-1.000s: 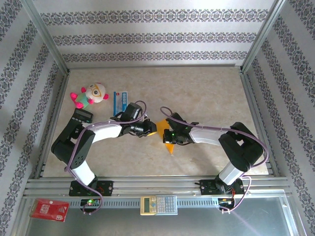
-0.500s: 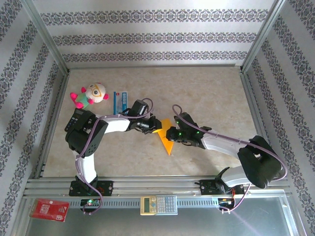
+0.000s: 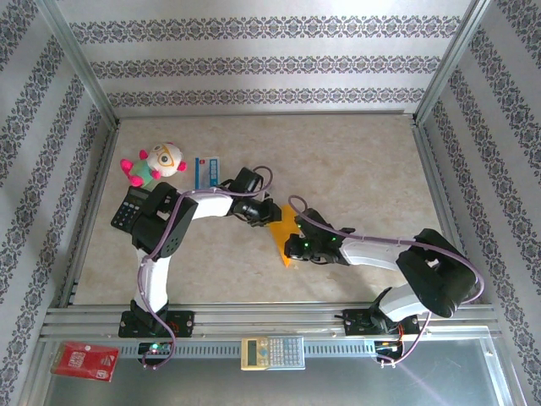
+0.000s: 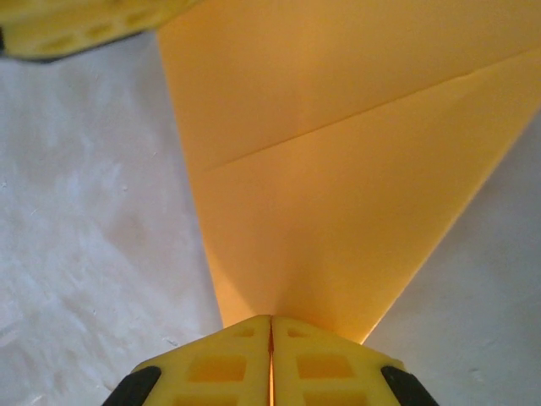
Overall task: Fold a paper plane with a square sheet of paper (pick it up from the middle)
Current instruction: Rotate the paper at the center of the table.
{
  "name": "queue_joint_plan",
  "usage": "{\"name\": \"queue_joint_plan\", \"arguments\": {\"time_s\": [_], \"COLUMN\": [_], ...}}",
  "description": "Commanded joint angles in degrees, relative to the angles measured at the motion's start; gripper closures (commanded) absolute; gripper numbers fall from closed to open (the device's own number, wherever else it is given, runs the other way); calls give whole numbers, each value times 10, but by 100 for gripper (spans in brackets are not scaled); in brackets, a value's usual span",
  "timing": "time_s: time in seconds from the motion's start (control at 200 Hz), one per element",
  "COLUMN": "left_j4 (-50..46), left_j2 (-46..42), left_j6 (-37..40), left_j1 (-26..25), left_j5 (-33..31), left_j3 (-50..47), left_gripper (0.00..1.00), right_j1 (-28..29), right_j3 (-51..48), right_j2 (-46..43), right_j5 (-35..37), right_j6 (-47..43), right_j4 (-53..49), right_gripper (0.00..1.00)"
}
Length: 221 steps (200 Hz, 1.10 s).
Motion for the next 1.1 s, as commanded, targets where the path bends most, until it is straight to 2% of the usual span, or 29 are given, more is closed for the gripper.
{"name": "queue_joint_plan", "arguments": {"time_s": [0.0,0.165,0.295,0.45,0.615,0.729,0.904,1.099], "left_j4": [-47,-37,-14,37,87,104,112,101], "left_j2": [27,29,15,-50,-155,-194,-178,-132], "left_j6": [41,47,45,26,-20,-48,-66,-52], "left_j1": [11,31,53,67,65,50,19,18], "left_j5": [19,27,42,48,27,17,31,31], "left_j3": [20,24,22,-19,-124,-180,-191,-182], "left_gripper": [79,76,71,67,67,77,90,95], "right_j1": [27,76,89,83,18,-56,-118,-139], "right_j3": [3,29,66,75,29,8,33,51], "right_j2": [20,61,98,66,-21,-56,-23,8], "right_j5": [37,67,52,53,26,-24,-85,-103], "right_j6": [50,95,102,73,13,-18,-24,-32], "right_j4": [33,74,118,104,37,22,23,23], "right_gripper": [91,92,91,89,81,76,70,65]}}
